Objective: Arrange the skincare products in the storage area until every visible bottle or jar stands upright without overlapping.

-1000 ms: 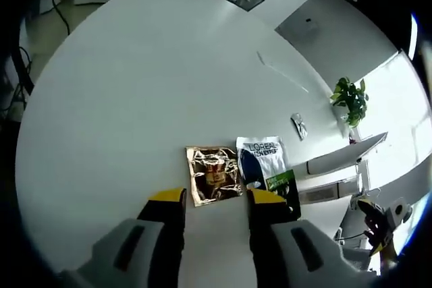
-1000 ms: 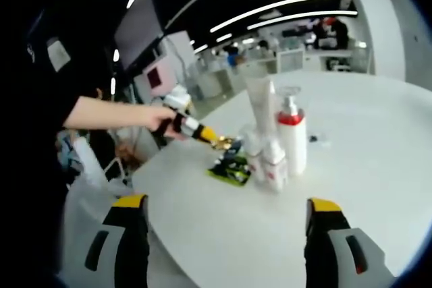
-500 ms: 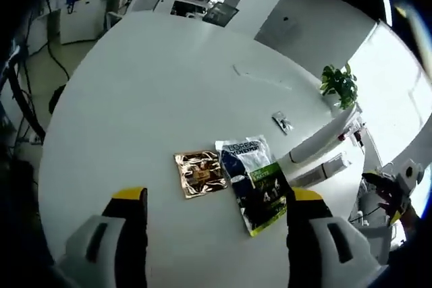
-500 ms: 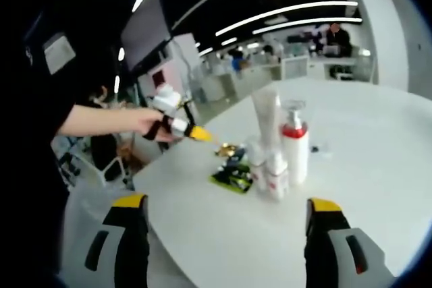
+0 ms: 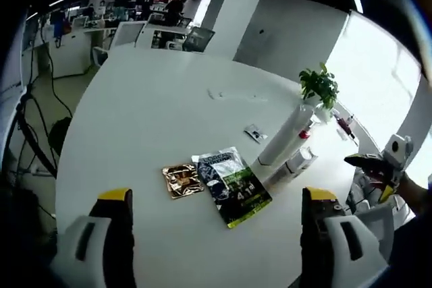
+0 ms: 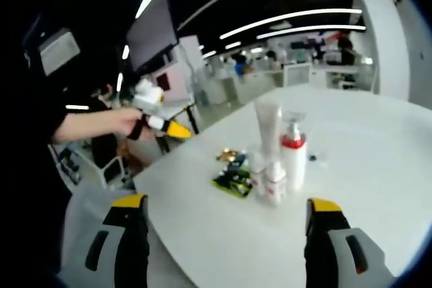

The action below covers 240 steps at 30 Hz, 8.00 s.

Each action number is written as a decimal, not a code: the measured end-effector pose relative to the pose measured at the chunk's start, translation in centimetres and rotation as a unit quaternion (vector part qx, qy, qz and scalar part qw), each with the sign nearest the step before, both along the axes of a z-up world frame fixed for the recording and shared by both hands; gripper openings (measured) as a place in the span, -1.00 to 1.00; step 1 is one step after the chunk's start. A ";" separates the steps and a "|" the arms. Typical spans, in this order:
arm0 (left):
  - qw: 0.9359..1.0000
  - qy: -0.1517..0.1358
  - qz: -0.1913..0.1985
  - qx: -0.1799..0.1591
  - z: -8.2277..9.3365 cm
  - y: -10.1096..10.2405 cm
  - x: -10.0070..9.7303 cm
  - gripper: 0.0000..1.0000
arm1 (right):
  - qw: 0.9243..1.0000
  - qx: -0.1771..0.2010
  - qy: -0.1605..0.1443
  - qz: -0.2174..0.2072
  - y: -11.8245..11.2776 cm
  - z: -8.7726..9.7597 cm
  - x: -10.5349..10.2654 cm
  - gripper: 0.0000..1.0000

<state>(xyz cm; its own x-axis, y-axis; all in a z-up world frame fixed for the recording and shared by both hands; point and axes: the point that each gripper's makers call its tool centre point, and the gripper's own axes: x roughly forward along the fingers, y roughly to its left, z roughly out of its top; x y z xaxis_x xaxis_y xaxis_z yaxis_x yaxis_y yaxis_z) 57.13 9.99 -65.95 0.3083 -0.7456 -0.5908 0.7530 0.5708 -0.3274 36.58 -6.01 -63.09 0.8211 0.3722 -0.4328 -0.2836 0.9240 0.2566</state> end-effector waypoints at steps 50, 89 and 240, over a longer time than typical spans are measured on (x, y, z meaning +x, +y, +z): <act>0.995 -0.072 -0.047 -0.052 7.6 2.6 -11.6 0.90 | 0.998 -0.009 -0.038 -0.040 -3.4 3.9 -6.4 0.99; 0.997 -0.044 -0.061 -0.032 5.1 0.0 -11.9 0.89 | 0.999 0.000 -0.013 -0.052 -6.4 1.1 -3.0 0.98; 0.996 0.089 0.010 0.004 -5.9 0.6 -6.8 0.82 | 0.979 -0.168 0.110 -0.034 -15.1 -15.5 24.2 -0.52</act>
